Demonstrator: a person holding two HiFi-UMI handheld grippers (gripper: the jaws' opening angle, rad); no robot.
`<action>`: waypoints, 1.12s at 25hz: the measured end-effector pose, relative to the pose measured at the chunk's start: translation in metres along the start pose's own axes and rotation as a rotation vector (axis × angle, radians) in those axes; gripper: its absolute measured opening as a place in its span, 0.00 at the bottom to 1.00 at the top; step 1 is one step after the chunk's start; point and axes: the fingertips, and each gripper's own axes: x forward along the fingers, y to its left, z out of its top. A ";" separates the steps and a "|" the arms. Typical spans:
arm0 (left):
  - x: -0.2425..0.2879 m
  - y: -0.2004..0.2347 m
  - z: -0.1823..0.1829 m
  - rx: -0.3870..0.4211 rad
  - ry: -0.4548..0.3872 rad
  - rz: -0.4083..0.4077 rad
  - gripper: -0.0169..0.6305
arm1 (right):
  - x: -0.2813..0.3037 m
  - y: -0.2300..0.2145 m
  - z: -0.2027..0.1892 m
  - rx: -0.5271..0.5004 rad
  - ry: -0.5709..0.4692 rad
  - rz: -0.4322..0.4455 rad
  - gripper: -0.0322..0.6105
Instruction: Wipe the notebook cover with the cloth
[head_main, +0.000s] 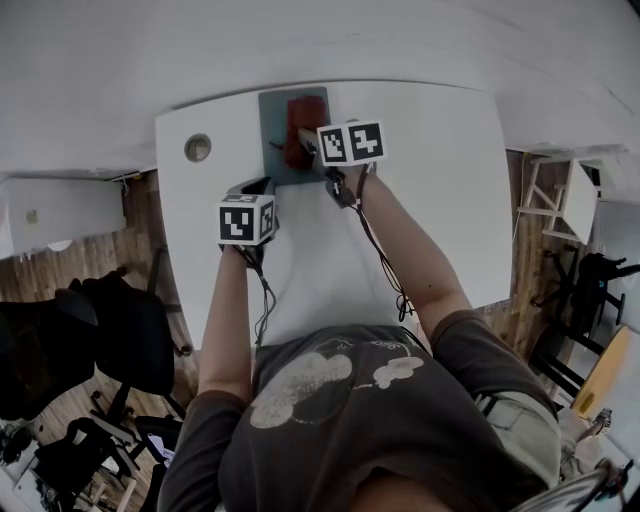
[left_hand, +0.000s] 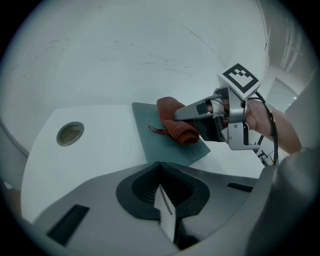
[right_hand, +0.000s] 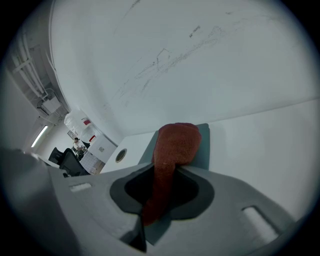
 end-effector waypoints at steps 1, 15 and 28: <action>0.000 0.000 0.000 0.001 -0.001 0.003 0.02 | -0.002 -0.002 0.000 0.004 -0.004 -0.003 0.17; -0.005 -0.002 0.006 0.002 -0.014 0.027 0.02 | -0.030 -0.033 -0.004 0.032 -0.024 -0.050 0.17; -0.008 0.002 0.003 0.011 -0.022 0.032 0.02 | -0.047 -0.036 -0.006 0.066 -0.040 -0.073 0.17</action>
